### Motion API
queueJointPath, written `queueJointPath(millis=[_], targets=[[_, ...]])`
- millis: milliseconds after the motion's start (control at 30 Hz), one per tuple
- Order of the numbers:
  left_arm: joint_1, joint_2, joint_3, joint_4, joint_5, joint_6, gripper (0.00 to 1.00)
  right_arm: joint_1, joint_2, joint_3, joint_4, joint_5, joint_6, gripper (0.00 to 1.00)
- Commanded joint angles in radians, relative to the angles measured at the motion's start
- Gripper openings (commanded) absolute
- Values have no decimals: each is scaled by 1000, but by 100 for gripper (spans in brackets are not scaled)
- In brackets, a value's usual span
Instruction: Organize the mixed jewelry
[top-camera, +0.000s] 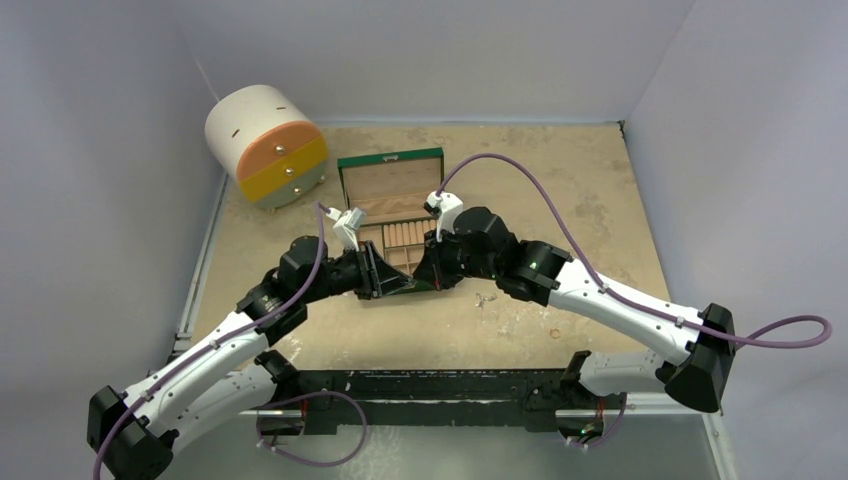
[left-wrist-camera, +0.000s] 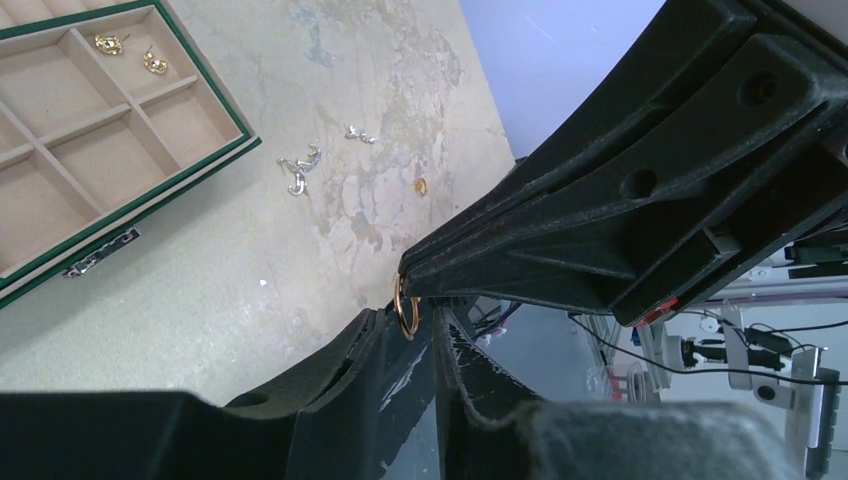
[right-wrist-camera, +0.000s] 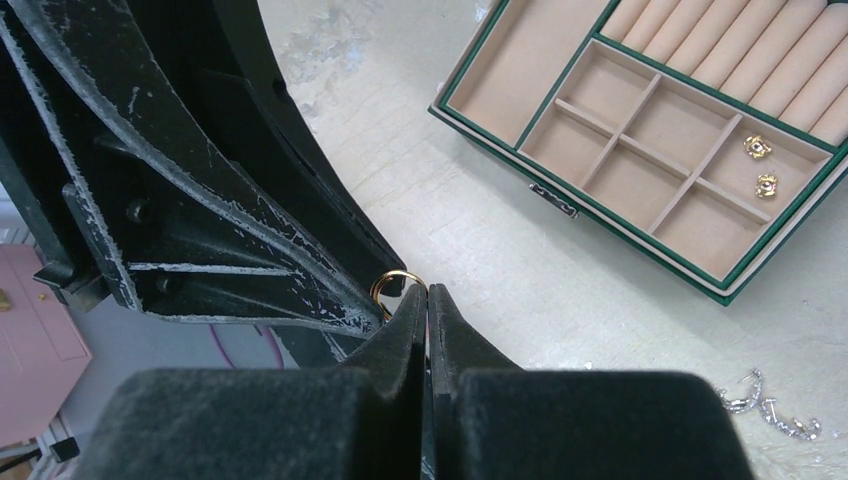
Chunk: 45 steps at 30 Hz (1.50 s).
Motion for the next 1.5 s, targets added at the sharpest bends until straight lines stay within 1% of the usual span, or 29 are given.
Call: queueJointPath(millis=[0,100,133,167,200,300,400,433,500,600,667,800,933,1000,1100,1267,1467], targets=[[2,-8,-3,63,21,-14,20,4,-14,34,42,-10,1,0],[3,-12,-3,70,21,-20,12,5,-20,31,42,-15,1,0],[3,-11,-3,71,21,-21,8,5,-23,29,41,-15,0,0],[3,-12,-3,72,21,-22,1,6,-26,27,42,-15,0,0],[3,-13,-5,73,20,-24,0,7,-30,24,43,-17,0,0],[3,-15,-6,75,24,-36,0,8,-41,16,46,-23,0,0],[3,-22,-11,116,27,-48,0,8,-56,5,48,-29,2,0],[3,-24,-11,118,26,-51,0,8,-63,1,51,-29,4,2],[3,-30,-9,113,25,-45,0,8,-83,-7,53,-28,7,15],[3,-43,-4,96,14,-32,0,8,-122,-19,55,-29,9,24],[3,-50,-4,94,20,-22,0,8,-148,-26,35,-66,9,31],[3,-64,3,95,65,4,0,7,-195,-41,37,-91,18,39],[3,-73,12,119,133,10,0,7,-227,-55,70,-166,-3,49],[3,-79,17,144,171,1,0,7,-237,-57,84,-206,-13,51],[3,-92,21,194,219,-17,0,5,-245,-52,91,-248,-20,51],[3,-116,22,242,266,-29,0,-10,-243,-49,107,-310,-6,50],[3,-120,18,270,303,-37,0,-62,-262,-79,174,-406,40,50]])
